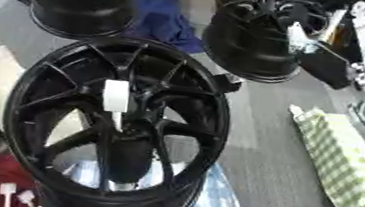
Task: Pull the pin out of the wheel hub.
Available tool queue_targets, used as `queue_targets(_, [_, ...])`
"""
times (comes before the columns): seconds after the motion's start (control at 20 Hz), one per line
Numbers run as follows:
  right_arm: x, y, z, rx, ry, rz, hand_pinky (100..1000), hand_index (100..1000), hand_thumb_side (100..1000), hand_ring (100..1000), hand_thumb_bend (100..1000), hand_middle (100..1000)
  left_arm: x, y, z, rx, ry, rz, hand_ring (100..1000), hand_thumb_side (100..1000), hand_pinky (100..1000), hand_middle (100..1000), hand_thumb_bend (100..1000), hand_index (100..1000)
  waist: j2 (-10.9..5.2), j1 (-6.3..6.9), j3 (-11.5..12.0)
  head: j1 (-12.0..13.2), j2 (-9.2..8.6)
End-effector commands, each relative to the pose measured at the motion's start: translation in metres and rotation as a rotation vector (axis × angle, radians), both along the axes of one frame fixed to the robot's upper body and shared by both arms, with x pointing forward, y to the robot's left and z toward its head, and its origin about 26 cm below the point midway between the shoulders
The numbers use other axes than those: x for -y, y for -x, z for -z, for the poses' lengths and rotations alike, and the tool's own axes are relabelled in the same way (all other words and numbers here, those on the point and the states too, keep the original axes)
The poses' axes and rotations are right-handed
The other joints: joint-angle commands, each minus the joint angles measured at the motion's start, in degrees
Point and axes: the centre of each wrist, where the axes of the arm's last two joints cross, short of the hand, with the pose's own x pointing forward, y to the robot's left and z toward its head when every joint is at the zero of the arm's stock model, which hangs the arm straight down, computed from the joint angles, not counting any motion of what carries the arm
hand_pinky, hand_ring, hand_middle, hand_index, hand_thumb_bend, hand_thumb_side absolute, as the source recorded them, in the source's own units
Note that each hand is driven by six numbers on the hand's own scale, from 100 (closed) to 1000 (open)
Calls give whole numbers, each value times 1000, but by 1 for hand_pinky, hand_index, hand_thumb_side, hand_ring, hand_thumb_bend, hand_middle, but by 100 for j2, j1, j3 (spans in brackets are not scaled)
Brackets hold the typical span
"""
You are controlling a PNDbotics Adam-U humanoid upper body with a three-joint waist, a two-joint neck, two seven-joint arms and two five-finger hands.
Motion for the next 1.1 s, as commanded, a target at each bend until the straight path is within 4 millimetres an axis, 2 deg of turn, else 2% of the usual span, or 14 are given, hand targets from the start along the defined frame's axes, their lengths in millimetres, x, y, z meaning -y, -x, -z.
queue_targets(0.05, [-13, 10, -19, -31, 93, -84, 720, 935, 506, 755, 100, 791, 1, -8, -11, 30, -13, 30, 662, 738, 699, 668, 100, 833, -39, 31, 44, -105, -11])
queue_targets(0.25, [-48, 8, -18, -128, 83, -185, 732, 947, 534, 781, 100, 817, 3, -9, -11, 29, -13, 48, 662, 739, 699, 668, 100, 833, -42, 34, 111, -191, -11])
queue_targets(0.5, [-96, -4, -8, -294, 81, -297, 747, 949, 563, 803, 100, 840, 4, -9, -10, 25, -7, 55, 663, 743, 699, 669, 100, 833, -44, 71, 134, -255, -11])
queue_targets(0.85, [-159, -23, 12, -479, 194, -371, 766, 945, 603, 820, 100, 857, 5, -9, -8, 23, 11, 52, 663, 747, 699, 669, 100, 833, -13, 134, 110, -289, -11])
queue_targets(0.95, [-171, -30, 21, -511, 231, -373, 774, 943, 605, 825, 100, 861, 6, -9, -7, 23, 14, 53, 663, 748, 699, 669, 100, 833, -11, 143, 112, -293, -11])
queue_targets(1.1, [-174, -42, 33, -536, 291, -369, 782, 942, 610, 829, 100, 865, 7, -10, -7, 23, 18, 57, 663, 749, 699, 669, 100, 833, -11, 150, 125, -308, -11])
